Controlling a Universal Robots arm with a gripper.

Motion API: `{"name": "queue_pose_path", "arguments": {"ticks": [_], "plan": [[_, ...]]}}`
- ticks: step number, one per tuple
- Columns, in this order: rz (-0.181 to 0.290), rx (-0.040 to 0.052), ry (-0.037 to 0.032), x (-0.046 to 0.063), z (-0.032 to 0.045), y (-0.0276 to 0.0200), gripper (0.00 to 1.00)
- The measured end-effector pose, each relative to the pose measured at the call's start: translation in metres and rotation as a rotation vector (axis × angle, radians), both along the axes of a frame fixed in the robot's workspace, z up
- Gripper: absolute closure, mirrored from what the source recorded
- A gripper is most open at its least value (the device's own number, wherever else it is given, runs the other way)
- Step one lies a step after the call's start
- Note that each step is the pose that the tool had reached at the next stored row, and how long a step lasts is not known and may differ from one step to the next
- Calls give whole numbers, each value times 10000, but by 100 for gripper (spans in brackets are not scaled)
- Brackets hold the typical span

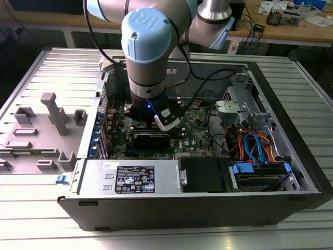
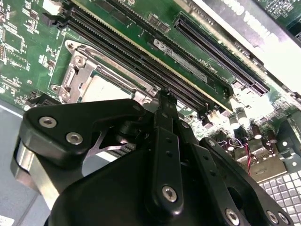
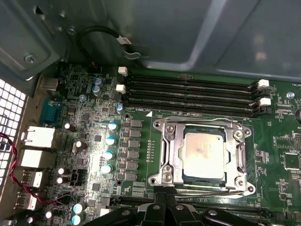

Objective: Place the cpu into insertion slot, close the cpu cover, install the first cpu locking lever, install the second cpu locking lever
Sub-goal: 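Install the second cpu locking lever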

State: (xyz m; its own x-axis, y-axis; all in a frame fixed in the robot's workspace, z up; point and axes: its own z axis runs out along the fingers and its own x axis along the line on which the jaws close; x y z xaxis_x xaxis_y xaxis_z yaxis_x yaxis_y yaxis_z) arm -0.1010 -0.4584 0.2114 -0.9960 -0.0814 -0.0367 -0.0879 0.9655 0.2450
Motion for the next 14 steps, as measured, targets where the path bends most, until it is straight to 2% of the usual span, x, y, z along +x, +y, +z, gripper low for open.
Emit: {"name": "queue_pose_path", "arguments": {"ticks": [9,14], "plan": [[-163,18,10,-37,-42,5,89],[-214,50,10,-38,-63,26,89]]}}
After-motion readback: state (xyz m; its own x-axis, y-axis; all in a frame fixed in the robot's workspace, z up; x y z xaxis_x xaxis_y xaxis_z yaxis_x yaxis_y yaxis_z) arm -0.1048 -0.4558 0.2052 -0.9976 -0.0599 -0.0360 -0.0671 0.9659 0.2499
